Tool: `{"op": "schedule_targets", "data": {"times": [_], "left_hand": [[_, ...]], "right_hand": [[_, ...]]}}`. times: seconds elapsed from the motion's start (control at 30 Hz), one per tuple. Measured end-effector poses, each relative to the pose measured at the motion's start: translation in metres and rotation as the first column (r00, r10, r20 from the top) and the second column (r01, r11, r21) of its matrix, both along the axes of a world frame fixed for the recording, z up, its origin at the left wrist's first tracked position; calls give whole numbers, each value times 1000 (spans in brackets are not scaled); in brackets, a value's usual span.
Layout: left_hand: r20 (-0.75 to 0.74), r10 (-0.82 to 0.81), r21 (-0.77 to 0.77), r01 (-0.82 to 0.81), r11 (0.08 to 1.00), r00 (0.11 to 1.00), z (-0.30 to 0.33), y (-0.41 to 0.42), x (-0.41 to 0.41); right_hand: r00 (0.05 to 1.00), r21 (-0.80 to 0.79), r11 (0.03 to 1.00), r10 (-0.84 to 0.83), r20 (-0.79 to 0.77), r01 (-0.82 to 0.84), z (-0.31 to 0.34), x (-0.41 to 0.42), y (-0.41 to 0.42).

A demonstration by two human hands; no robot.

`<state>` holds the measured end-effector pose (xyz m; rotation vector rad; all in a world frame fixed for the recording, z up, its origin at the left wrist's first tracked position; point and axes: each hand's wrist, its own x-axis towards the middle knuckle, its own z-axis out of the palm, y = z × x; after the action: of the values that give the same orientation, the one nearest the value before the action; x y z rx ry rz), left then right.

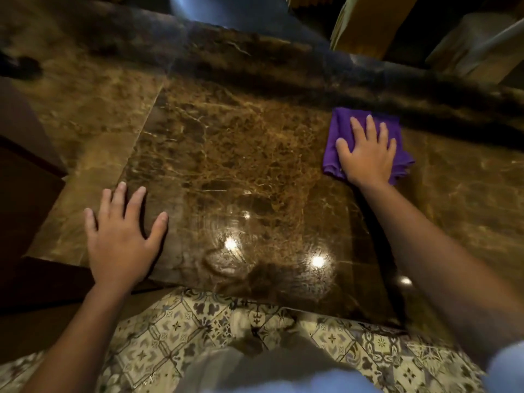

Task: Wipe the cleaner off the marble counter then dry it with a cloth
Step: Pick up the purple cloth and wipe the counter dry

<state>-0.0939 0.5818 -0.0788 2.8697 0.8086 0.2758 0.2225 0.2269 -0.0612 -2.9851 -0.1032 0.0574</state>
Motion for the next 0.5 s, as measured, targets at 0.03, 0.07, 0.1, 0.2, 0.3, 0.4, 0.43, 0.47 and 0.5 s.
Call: {"op": "schedule_targets", "data": {"times": [0.03, 0.07, 0.1, 0.2, 0.3, 0.4, 0.43, 0.47, 0.5], "left_hand": [[-1, 6, 1, -6, 1000, 1000, 1, 2, -1], [-10, 3, -9, -3, 1000, 1000, 0, 1, 4], [-9, 7, -17, -7, 1000, 1000, 2, 1, 1], [-37, 13, -42, -14, 999, 999, 6, 1, -1], [-55, -4, -61, 0, 998, 998, 12, -1, -4], [-72, 10, -77, -16, 997, 997, 16, -3, -3], [-87, 22, -84, -30, 996, 996, 17, -5, -2], [-93, 44, -95, -53, 994, 995, 18, -8, -1], [-95, 67, -106, -77, 991, 993, 19, -11, 2]], "right_hand": [[1000, 14, 1000, 10, -15, -10, 2, 14, 7], [1000, 23, 1000, 7, -31, -6, 4, 27, 9], [999, 29, 1000, 8, -34, -7, 8, 30, 11], [997, 23, 999, 50, -57, -49, 12, 14, 8], [989, 26, 989, 144, -34, -143, 7, -56, -19], [992, 47, 991, 121, 41, -123, 4, -151, -65], [994, 27, 994, 106, 42, -107, 2, -184, -79], [997, 13, 997, 73, 32, -73, 1, -215, -92], [999, 3, 1000, 27, 25, -27, -1, -243, -105]]}}
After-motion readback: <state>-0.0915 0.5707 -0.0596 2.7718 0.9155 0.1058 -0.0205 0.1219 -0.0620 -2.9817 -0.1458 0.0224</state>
